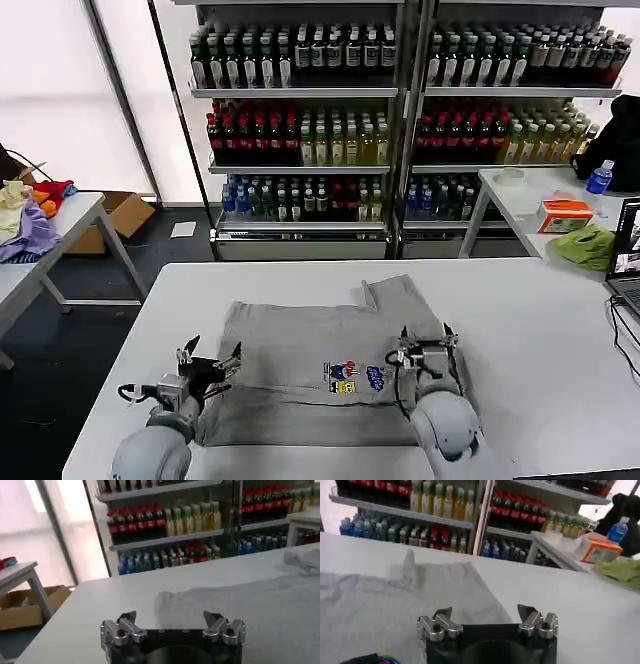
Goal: Fold and organize the clothes.
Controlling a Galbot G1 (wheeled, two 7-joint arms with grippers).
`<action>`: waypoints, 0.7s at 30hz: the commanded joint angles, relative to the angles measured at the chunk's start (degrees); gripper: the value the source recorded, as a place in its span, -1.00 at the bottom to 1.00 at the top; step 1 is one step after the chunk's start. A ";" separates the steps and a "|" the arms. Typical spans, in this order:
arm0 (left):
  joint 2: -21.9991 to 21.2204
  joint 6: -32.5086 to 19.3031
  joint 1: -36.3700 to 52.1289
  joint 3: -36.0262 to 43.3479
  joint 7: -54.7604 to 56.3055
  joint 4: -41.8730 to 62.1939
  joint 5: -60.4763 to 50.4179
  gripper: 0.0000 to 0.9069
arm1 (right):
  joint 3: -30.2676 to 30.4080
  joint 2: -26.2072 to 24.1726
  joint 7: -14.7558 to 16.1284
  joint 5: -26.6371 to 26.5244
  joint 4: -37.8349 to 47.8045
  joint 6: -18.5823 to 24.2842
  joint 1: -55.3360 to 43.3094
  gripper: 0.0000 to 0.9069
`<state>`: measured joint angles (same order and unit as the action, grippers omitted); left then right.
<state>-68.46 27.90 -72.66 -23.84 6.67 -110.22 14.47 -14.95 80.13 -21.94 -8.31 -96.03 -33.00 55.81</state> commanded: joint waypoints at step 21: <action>2.03 3.24 25.95 8.66 -1.51 25.79 5.89 1.00 | -1.02 7.50 2.05 0.10 35.62 1.39 -27.37 1.00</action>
<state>-66.76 30.65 -51.81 -16.78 5.51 -90.25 19.32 -15.93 86.64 -20.12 -8.24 -68.36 -31.70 33.55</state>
